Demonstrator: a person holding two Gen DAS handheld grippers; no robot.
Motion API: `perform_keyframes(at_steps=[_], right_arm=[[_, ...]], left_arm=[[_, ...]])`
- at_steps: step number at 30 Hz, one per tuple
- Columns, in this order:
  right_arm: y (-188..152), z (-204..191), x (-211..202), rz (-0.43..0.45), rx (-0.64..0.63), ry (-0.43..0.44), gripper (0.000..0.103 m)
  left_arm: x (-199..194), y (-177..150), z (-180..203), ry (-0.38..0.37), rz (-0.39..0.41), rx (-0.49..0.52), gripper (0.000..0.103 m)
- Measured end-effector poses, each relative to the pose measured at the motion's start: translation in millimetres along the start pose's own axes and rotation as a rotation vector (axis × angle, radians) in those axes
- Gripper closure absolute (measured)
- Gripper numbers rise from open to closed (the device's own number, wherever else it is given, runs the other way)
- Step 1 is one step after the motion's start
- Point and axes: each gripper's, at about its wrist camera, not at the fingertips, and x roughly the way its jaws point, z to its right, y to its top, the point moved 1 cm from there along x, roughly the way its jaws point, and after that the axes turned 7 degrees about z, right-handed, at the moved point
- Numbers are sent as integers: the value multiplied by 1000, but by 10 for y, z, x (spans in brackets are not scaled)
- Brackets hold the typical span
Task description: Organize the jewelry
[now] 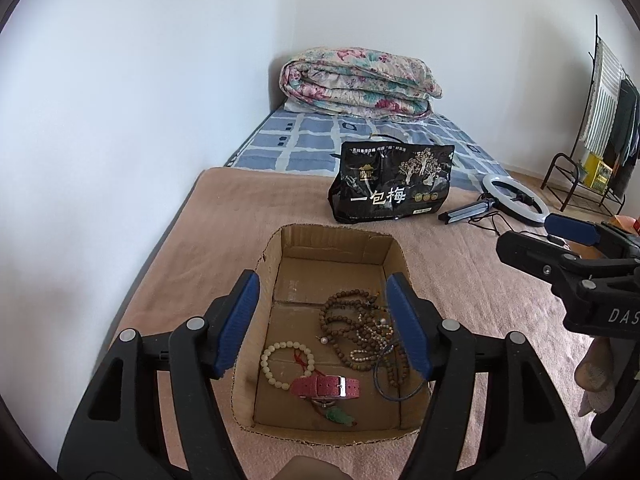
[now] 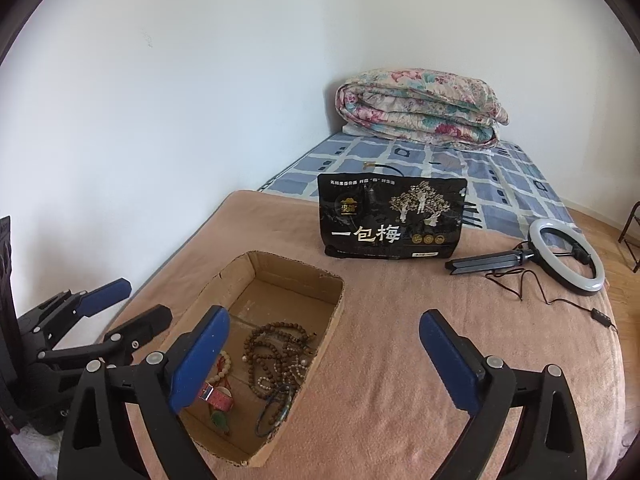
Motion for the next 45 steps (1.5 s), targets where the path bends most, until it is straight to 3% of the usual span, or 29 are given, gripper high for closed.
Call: perform_keyframes(at_steps=[2, 5, 16, 19, 22, 32, 45], right_arm=[[13, 64, -170, 11, -3, -4, 4], [6, 148, -433, 33, -11, -24, 1], [-303, 380, -1151, 69, -38, -88, 0], [-405, 389, -1258, 82, -67, -100, 0], [-476, 402, -1323, 97, -68, -96, 0], [-653, 453, -1335, 96, 7, -42, 0], [-795, 451, -1257, 54, -12, -27, 0]], left_arm=[[-161, 31, 41, 5, 19, 24, 33], [-394, 68, 96, 15, 42, 42, 21], [-997, -49, 338, -3, 53, 44, 18], [-1137, -101, 378, -9, 67, 26, 11], [-1250, -143, 410, 1, 91, 22, 2], [-1346, -318, 522, 50, 107, 73, 1], [-1313, -386, 615, 22, 77, 76, 1]])
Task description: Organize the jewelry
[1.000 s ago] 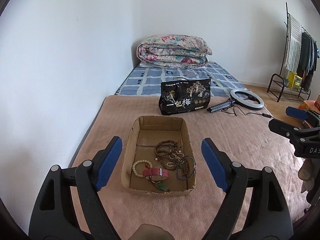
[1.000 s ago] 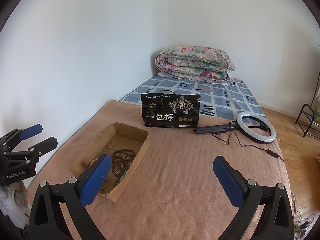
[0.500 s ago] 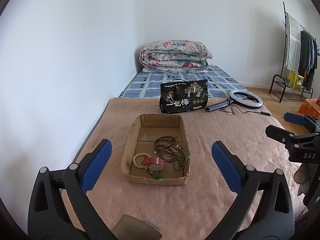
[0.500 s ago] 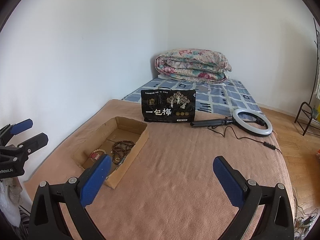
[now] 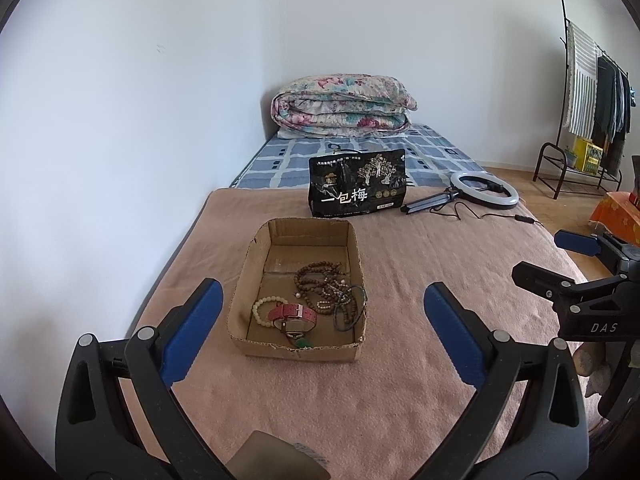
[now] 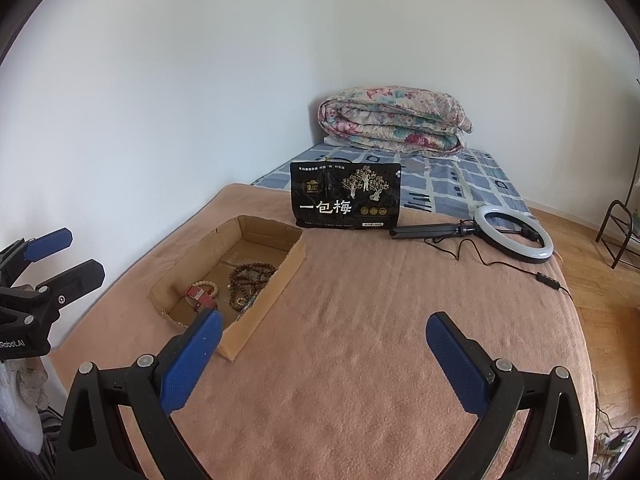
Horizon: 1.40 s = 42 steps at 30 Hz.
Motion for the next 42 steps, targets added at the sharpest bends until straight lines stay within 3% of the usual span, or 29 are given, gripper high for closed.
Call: perform_keyframes(at_steps=[42], right_arm=[[-51, 63, 58, -29, 11, -10, 0]], left_arm=[[69, -52, -35, -17, -32, -39, 1]])
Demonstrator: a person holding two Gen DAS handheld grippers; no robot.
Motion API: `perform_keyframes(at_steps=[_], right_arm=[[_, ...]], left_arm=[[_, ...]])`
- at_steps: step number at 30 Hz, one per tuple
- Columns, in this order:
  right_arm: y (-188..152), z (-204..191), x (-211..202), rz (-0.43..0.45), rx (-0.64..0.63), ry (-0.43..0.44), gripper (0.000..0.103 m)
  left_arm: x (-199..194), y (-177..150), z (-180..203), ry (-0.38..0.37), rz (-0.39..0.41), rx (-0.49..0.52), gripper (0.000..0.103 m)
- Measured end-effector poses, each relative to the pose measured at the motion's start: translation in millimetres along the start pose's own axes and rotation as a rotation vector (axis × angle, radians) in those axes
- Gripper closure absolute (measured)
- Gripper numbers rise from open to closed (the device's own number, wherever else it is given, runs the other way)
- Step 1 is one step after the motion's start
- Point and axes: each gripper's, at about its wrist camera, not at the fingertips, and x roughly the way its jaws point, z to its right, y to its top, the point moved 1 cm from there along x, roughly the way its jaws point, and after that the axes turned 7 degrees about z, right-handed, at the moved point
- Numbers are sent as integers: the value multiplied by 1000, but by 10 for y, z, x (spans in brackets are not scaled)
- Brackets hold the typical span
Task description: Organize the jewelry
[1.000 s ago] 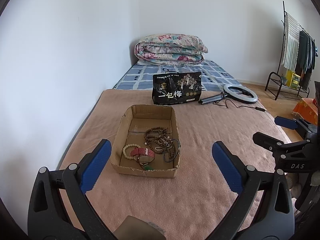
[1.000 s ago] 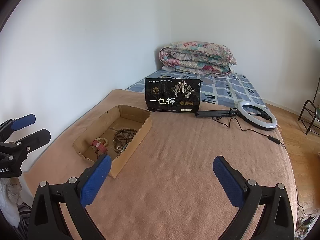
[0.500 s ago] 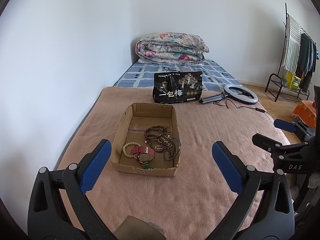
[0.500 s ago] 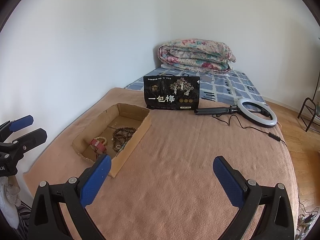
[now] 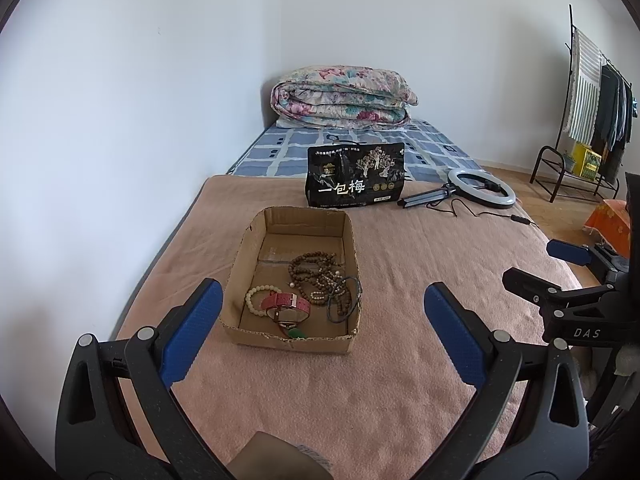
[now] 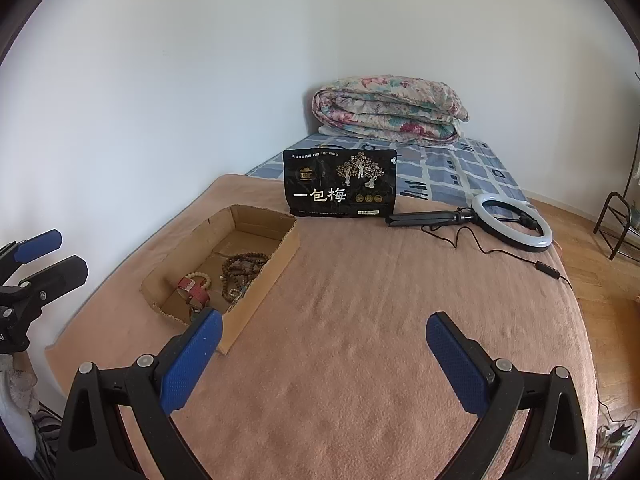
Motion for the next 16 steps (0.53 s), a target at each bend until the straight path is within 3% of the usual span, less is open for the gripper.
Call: perform_keyframes(at_steps=[16], right_arm=[[-21, -10, 18, -5, 1, -2, 0]], left_arm=[[-34, 23, -8, 20, 33, 27, 1]])
